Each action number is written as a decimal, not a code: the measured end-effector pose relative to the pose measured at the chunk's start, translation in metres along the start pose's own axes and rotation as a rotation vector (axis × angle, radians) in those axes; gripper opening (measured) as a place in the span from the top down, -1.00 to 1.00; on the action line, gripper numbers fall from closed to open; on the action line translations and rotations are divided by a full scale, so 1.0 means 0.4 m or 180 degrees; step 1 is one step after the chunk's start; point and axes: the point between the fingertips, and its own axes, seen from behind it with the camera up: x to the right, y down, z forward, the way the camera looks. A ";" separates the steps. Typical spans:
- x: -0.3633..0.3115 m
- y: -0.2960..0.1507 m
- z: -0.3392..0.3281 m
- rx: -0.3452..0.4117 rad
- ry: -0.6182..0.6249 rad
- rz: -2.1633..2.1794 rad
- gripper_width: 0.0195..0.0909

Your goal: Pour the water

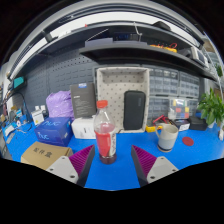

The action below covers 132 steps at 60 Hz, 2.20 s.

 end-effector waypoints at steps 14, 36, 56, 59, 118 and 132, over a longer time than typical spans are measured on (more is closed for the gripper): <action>-0.058 -0.006 0.138 0.0033 -0.0012 -0.0043 -0.51; -0.074 -0.039 0.297 0.0239 0.0076 -0.0113 -0.48; -0.050 -0.057 0.317 0.0559 -0.0002 -0.0062 0.42; -0.047 -0.056 0.315 0.0534 -0.0034 -0.0047 0.42; 0.263 -0.149 0.310 -0.0537 -0.0750 0.5248 0.43; 0.283 -0.182 0.296 -0.0622 -0.0789 0.6095 0.44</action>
